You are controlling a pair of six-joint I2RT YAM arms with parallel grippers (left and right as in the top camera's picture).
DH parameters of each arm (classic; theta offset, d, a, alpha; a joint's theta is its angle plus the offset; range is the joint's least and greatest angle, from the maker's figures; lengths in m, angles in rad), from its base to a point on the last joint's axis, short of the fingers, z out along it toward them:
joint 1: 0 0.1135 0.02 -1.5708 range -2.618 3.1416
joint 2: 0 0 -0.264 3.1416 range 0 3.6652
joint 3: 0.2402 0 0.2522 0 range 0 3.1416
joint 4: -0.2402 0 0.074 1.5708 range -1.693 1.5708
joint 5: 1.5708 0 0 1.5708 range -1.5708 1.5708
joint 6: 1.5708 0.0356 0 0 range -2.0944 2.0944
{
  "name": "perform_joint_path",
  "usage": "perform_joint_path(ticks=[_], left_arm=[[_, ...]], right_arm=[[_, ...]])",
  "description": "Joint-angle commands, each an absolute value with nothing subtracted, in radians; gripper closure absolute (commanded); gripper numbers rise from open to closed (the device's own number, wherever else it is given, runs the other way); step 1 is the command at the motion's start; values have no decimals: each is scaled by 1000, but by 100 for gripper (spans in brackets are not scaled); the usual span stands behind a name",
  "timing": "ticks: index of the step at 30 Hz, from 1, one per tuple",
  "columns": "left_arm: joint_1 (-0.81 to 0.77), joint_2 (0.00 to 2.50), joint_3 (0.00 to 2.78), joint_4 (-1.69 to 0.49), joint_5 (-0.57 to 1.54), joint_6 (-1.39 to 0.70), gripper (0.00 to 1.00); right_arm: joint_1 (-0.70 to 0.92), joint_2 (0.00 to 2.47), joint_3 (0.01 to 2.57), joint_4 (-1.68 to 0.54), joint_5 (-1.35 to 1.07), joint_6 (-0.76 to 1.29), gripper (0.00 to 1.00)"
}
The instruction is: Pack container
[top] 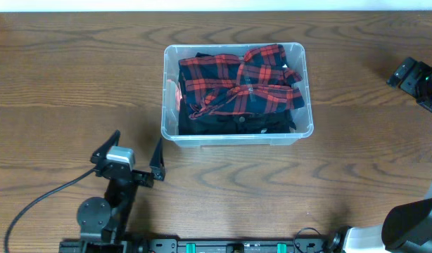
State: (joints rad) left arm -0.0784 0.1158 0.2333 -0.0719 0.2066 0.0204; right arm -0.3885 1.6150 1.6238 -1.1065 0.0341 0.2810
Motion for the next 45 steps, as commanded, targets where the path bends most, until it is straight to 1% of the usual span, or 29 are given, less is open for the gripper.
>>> perform_joint_path(ticks=[1,6,17,45], left_arm=[[-72,56,178,-62,228,-23,2],[-73,1,96,-60,224,-32,2],[-73,2,11,-70,186,-31,2],[-73,5,10,-65,183,-31,2]], right_arm=[[-392,1618,1623,-1108,37,291,1],[-392,1618,1623,-1108,37,292,1],[-392,1618,1623,-1108,37,291,1],[-392,1618,1623,-1108,37,291,1]])
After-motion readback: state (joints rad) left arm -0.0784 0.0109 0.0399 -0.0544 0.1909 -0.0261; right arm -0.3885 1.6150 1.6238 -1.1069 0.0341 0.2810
